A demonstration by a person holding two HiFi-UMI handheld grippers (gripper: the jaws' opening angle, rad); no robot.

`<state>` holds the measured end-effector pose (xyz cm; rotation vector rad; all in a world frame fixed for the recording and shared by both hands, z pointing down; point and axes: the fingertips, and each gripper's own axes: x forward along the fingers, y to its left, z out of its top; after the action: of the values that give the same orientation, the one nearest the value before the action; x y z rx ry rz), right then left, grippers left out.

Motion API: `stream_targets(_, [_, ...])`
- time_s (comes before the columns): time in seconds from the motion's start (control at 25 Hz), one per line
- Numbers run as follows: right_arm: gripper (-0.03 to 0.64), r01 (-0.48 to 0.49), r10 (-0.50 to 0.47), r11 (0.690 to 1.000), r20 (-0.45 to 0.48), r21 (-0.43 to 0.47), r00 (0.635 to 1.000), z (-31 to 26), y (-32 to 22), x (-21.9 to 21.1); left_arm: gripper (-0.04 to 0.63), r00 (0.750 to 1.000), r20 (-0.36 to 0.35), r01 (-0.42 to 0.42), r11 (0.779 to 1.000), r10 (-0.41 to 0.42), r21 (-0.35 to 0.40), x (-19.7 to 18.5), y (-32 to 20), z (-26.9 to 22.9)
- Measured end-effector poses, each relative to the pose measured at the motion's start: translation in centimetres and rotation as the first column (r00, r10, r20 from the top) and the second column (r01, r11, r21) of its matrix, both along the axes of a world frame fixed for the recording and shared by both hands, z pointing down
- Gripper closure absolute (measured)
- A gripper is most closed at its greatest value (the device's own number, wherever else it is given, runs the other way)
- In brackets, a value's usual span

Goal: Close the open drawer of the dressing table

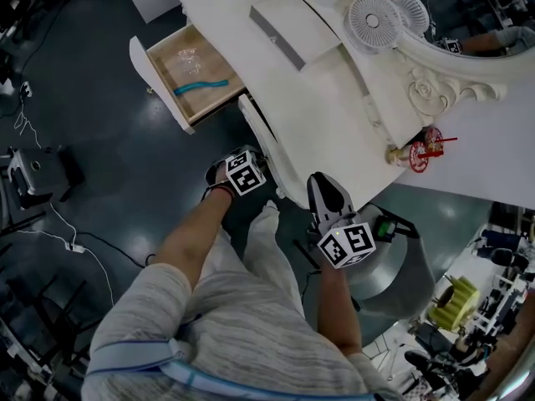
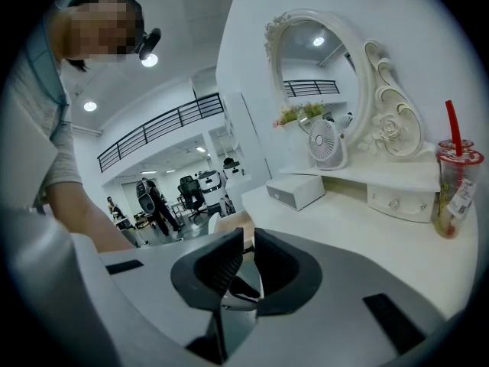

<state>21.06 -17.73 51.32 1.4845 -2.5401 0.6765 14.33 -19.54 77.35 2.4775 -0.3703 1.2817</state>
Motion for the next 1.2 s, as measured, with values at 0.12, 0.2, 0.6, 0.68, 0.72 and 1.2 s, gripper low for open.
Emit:
stream_targets(0.12, [0.604,0.007,-0.007,1.000,-0.009,-0.003,1.000,-0.1,0.1,0.2,0.482,1.000,-0.004,0.001,1.000,-0.001,0.009,0.7,-0.5,-0.1])
stream_targets(0.2, [0.604,0.007,-0.008,1.000,-0.014,-0.006,1.000,-0.1,0.1,0.4,0.482,1.000,-0.006,0.008,1.000,-0.008,0.013,1.3,-0.9,-0.1])
stream_targets(0.6, [0.605,0.007,-0.007,1.000,-0.024,-0.010,1.000,-0.2,0.0,1.3,0.482,0.999,-0.011,0.045,0.999,-0.045,0.024,3.6,-2.7,-0.2])
stream_targets(0.68, [0.606,0.006,-0.006,1.000,-0.022,-0.011,1.000,-0.2,0.0,1.4,0.483,0.999,-0.003,0.050,0.998,-0.050,0.026,3.8,-3.0,-0.1])
stream_targets(0.72, [0.605,0.006,-0.007,1.000,-0.021,-0.012,1.000,-0.1,-0.1,1.5,0.483,0.999,-0.001,0.050,0.998,-0.050,0.026,3.9,-3.0,-0.2])
stream_targets(1.2, [0.604,0.007,-0.007,1.000,-0.024,-0.014,1.000,-0.1,0.1,1.7,0.480,0.995,-0.055,0.078,0.997,-0.078,-0.002,3.9,-3.0,-0.4])
